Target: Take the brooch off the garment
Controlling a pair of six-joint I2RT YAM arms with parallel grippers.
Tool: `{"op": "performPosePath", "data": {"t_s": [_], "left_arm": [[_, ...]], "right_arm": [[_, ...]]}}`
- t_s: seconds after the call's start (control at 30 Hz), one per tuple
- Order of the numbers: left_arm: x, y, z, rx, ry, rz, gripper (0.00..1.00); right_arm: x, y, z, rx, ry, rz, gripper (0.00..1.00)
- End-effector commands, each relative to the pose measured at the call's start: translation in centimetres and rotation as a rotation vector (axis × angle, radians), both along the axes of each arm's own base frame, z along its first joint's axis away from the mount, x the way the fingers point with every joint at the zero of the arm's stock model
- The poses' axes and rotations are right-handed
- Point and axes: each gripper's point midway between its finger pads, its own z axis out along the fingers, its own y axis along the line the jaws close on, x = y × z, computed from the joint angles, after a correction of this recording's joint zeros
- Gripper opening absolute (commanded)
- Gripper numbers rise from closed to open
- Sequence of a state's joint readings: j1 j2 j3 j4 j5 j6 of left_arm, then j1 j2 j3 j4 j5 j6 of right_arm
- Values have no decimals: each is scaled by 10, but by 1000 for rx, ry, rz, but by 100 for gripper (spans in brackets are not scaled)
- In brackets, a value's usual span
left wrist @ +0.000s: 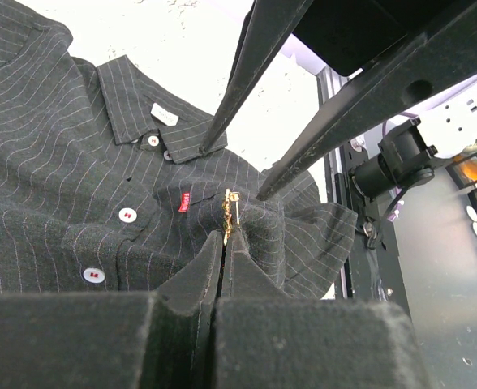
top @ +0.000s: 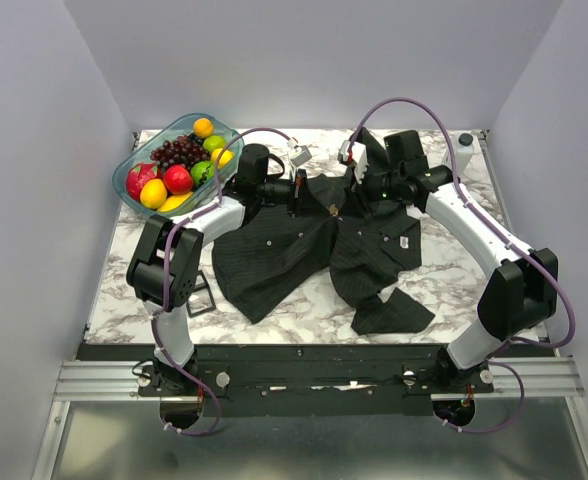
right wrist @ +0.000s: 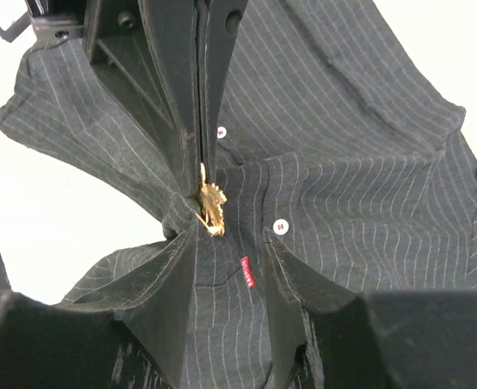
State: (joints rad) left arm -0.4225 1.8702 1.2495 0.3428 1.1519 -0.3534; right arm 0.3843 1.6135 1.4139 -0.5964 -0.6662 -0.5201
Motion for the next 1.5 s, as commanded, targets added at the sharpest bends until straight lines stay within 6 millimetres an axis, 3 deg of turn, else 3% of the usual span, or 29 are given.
{"op": "performPosePath", "data": {"t_s": [0.0, 0.57, 1.47], "left_arm": [[5, -1, 0, -3, -2, 11, 0], [6, -1, 0, -5, 1, 8, 0], [7, -2, 0, -11, 13, -7, 0]], "right_arm": [[5, 5, 10, 22, -47, -1, 45], [-2, 14, -1, -49, -116, 78, 44], [-7, 19, -15, -133, -212, 142, 30]]}}
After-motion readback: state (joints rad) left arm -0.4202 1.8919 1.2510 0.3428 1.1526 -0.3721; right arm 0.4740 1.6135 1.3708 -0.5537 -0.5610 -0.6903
